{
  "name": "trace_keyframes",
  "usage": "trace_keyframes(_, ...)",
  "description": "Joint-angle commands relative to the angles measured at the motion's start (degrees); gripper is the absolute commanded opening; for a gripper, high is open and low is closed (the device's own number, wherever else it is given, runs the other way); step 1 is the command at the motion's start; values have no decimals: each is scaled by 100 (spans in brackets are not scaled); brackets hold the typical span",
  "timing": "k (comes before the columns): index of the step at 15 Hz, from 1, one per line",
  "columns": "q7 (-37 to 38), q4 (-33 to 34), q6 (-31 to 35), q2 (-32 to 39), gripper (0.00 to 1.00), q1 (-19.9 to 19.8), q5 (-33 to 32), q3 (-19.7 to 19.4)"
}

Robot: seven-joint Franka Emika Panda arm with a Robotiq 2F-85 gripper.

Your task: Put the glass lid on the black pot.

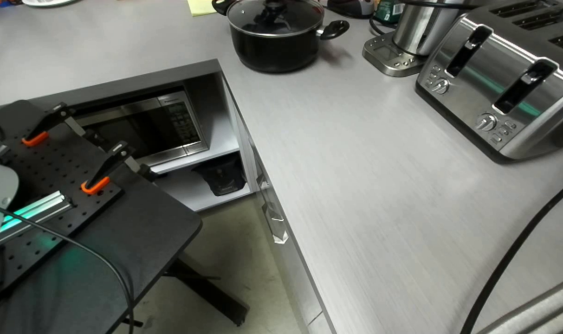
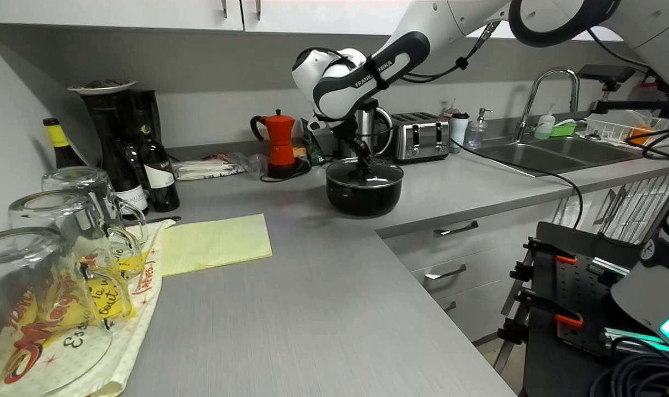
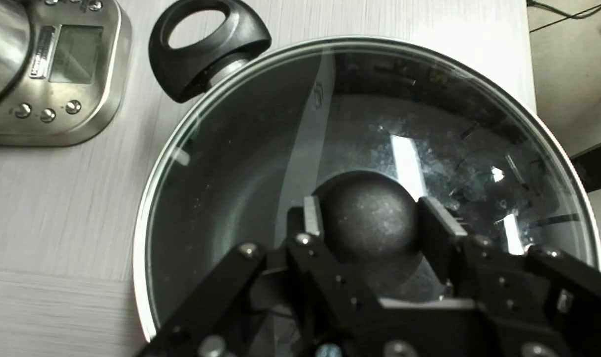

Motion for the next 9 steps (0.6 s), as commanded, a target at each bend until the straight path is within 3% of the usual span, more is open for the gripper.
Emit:
trace_keyframes(1,-80,135,-233,20,25,64,88,-83)
trace_keyframes(2,-76,128,-232,14,63,65,84,-84)
trace_keyframes(3,-72,111,-217,0,76,65,79,-85)
trace_keyframes(7,-66,91,-210,-30,100,63,78,-91)
trace_keyframes(9,-61,76,-200,-47,100,62,76,-94)
